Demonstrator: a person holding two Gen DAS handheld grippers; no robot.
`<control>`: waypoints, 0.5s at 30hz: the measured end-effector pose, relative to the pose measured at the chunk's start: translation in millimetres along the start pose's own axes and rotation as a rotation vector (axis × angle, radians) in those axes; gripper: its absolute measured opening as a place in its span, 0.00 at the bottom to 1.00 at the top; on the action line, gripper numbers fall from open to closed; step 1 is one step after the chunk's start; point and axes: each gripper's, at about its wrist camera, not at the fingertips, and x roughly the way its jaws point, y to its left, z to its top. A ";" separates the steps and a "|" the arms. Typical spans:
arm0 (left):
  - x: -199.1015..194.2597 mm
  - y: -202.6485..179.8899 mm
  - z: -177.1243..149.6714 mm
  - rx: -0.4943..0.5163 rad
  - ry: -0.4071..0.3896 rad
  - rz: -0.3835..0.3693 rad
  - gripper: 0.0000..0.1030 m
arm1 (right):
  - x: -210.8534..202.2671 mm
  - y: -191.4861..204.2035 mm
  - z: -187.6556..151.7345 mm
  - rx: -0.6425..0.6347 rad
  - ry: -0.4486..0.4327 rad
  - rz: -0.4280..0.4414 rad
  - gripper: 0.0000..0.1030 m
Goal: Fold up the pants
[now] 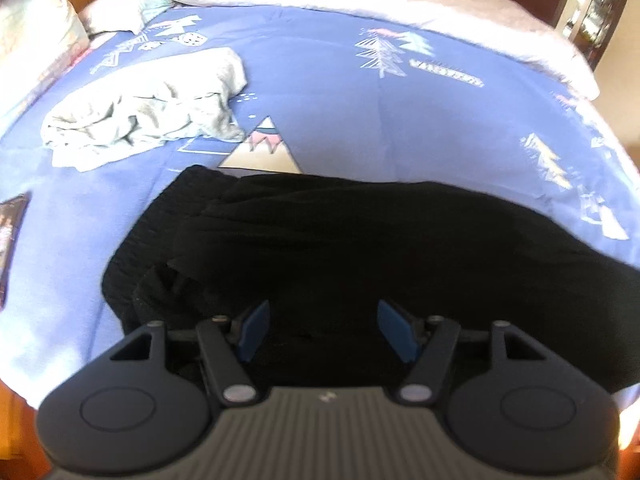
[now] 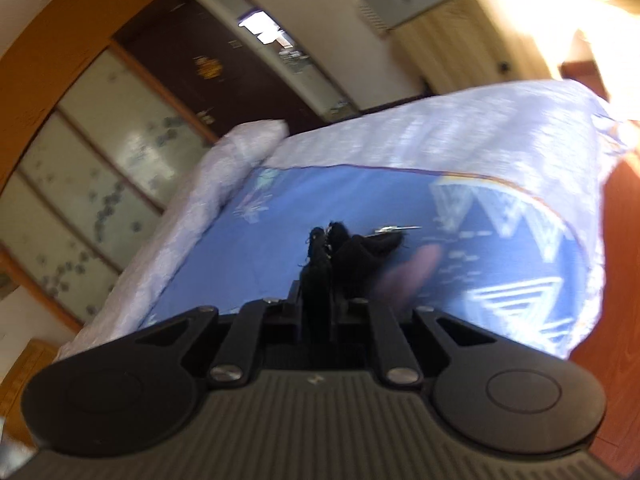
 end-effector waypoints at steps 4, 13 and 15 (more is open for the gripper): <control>-1.0 -0.9 2.4 -0.030 0.018 -0.141 0.60 | 4.5 68.0 -28.2 -0.136 0.096 0.140 0.14; 26.1 -12.6 -5.8 -0.076 0.103 -0.353 0.66 | 41.0 212.0 -188.3 -0.484 0.546 0.418 0.14; 35.1 -12.3 -9.2 -0.077 0.129 -0.354 0.66 | 53.1 228.2 -233.1 -0.616 0.645 0.389 0.17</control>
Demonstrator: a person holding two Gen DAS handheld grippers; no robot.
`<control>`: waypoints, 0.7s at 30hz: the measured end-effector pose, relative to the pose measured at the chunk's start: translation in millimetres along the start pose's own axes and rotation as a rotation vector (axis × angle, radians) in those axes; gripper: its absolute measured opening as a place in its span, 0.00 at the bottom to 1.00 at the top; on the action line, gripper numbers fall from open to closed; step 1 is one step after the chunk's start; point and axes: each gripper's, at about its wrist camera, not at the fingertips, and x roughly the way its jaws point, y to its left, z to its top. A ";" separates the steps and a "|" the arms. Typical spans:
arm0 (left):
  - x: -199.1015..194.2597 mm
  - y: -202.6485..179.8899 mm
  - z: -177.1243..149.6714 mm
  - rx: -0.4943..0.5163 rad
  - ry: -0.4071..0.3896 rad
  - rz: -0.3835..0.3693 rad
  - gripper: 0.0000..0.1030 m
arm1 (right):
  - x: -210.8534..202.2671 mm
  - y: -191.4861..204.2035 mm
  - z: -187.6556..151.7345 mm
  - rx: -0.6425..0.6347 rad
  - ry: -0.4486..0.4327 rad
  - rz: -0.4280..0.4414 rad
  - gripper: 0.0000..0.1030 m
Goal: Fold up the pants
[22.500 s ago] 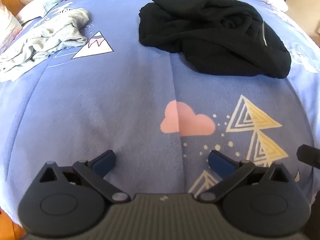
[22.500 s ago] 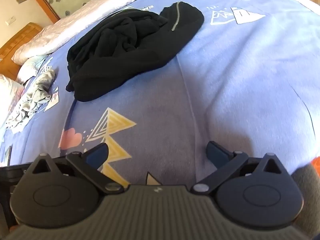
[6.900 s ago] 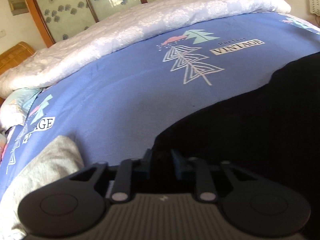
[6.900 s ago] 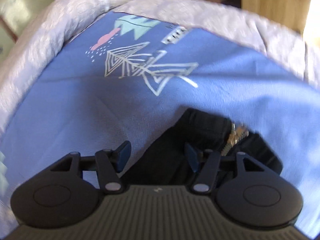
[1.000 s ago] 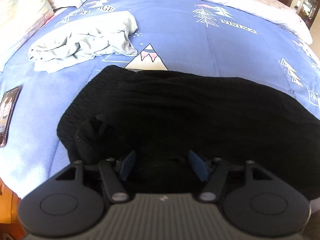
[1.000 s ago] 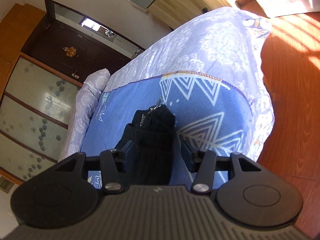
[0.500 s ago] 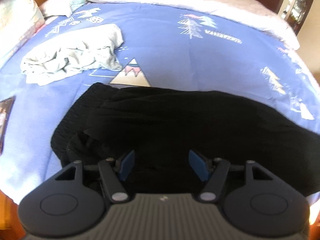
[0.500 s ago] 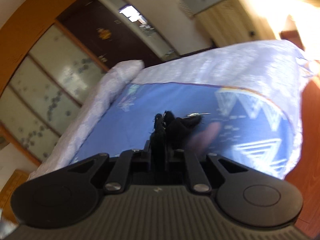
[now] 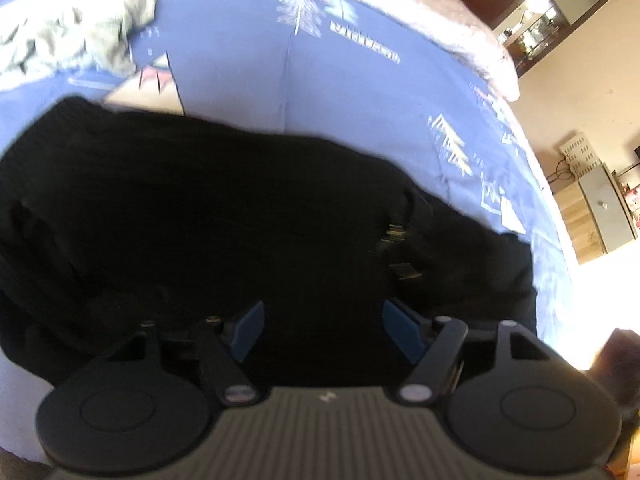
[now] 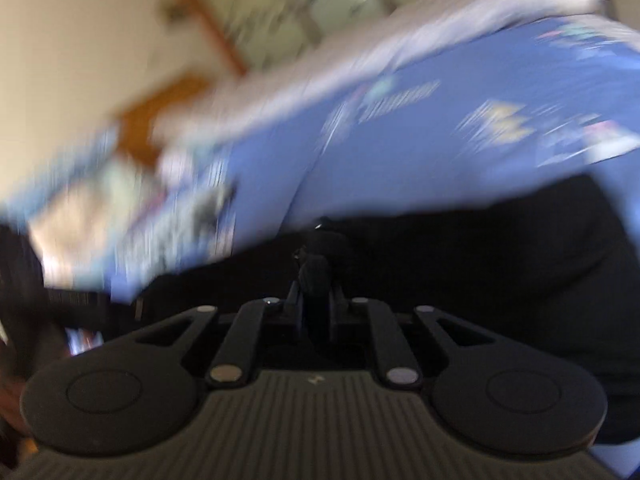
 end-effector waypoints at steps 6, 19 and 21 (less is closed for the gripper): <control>-10.7 17.3 -6.9 -0.009 -0.023 -0.036 0.66 | 4.6 26.1 -11.2 -0.165 0.045 0.020 0.63; -34.5 16.9 -5.2 0.008 -0.095 -0.046 0.69 | 16.3 -19.5 10.1 0.220 0.049 -0.004 0.22; -23.1 -2.8 2.4 0.074 -0.082 -0.031 0.69 | 23.2 -15.1 7.4 0.230 0.075 0.004 0.20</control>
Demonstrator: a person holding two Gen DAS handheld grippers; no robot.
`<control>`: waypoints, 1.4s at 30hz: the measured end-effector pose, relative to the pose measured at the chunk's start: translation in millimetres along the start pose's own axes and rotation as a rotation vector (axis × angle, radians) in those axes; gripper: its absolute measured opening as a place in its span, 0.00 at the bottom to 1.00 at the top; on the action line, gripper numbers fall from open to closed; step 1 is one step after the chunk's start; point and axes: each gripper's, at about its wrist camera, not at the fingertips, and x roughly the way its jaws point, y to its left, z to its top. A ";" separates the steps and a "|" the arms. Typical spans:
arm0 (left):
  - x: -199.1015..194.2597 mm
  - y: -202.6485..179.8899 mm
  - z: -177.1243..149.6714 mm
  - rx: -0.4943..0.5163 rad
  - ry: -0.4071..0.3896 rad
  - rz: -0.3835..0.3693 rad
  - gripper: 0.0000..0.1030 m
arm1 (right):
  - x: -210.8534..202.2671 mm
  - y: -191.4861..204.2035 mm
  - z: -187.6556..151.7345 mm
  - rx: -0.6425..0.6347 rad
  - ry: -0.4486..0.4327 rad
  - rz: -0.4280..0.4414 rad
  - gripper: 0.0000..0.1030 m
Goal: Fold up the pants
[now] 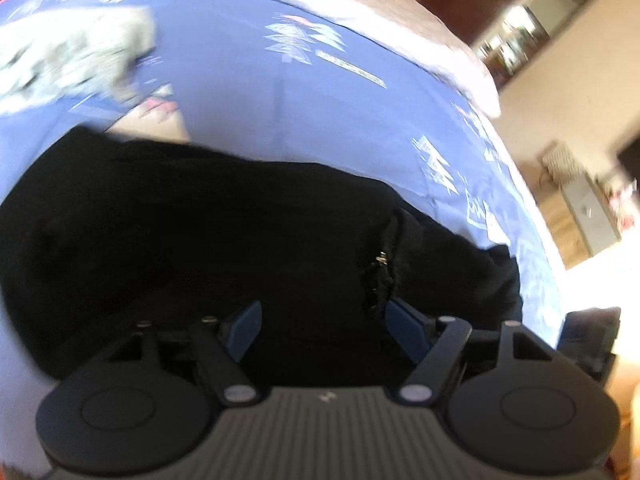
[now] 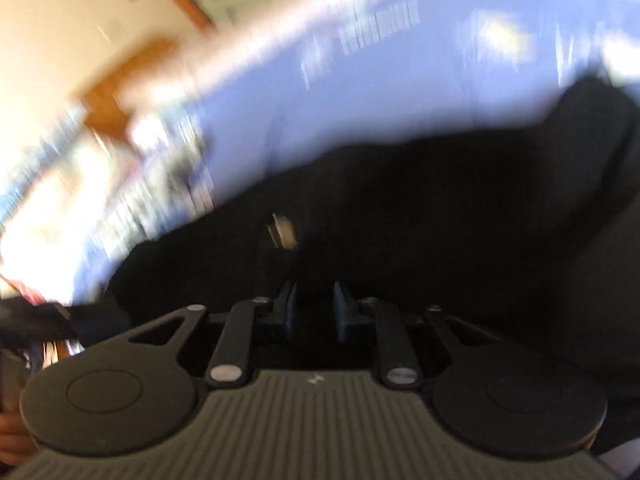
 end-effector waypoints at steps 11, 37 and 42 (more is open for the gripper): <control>108.4 -85.2 9.1 0.231 0.154 0.063 0.55 | -106.7 -100.4 49.2 0.123 -0.379 -0.271 0.72; -46.4 29.3 -35.0 -0.042 -0.126 0.053 0.74 | -87.9 -44.7 -1.3 0.085 -0.385 -0.240 0.53; -87.2 103.0 -48.2 -0.283 -0.234 0.185 0.81 | -37.0 21.6 -12.8 -0.085 -0.233 -0.097 0.53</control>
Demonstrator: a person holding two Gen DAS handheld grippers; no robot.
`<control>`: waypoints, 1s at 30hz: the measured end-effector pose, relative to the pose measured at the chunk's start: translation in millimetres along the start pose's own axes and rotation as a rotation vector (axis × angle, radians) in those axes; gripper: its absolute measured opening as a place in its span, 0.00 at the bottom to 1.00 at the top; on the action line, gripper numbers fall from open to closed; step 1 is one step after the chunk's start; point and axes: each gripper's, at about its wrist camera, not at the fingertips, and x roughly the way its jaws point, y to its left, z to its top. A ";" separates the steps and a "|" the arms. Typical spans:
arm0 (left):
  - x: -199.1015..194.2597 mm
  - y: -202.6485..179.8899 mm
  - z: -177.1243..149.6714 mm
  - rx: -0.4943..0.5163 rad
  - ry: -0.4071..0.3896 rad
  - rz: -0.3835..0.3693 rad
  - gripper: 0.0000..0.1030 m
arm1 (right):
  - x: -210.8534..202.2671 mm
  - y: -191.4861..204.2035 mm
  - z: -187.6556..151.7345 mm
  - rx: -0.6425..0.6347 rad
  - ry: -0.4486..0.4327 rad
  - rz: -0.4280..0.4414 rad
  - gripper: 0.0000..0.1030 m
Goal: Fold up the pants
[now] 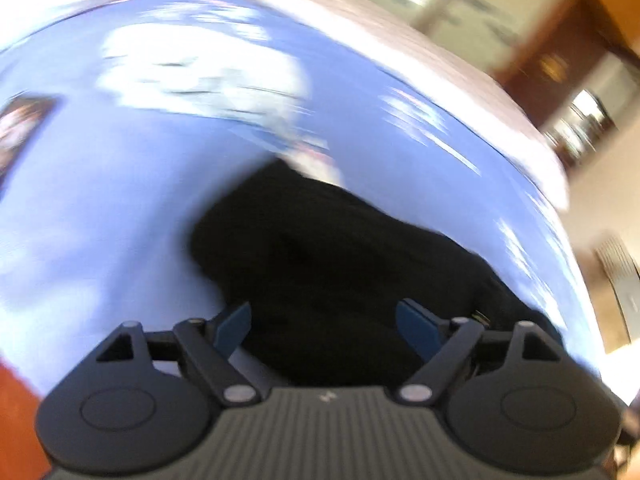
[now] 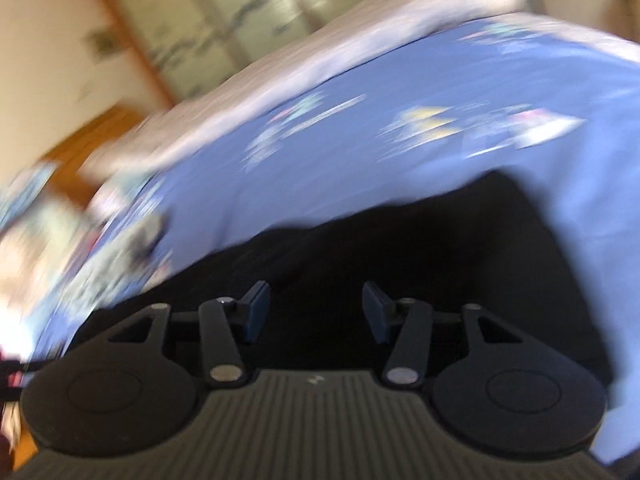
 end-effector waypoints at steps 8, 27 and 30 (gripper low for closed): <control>47.5 60.5 12.5 -0.269 0.061 -0.036 1.00 | 32.6 87.5 -32.2 -0.294 0.165 0.161 0.50; 24.2 -100.2 38.1 0.190 -0.069 -0.199 0.37 | 4.5 94.9 -13.8 -0.332 0.052 0.204 0.54; 25.4 -163.1 27.6 0.376 -0.069 -0.208 0.37 | -11.7 77.9 -6.9 -0.323 -0.011 0.155 0.54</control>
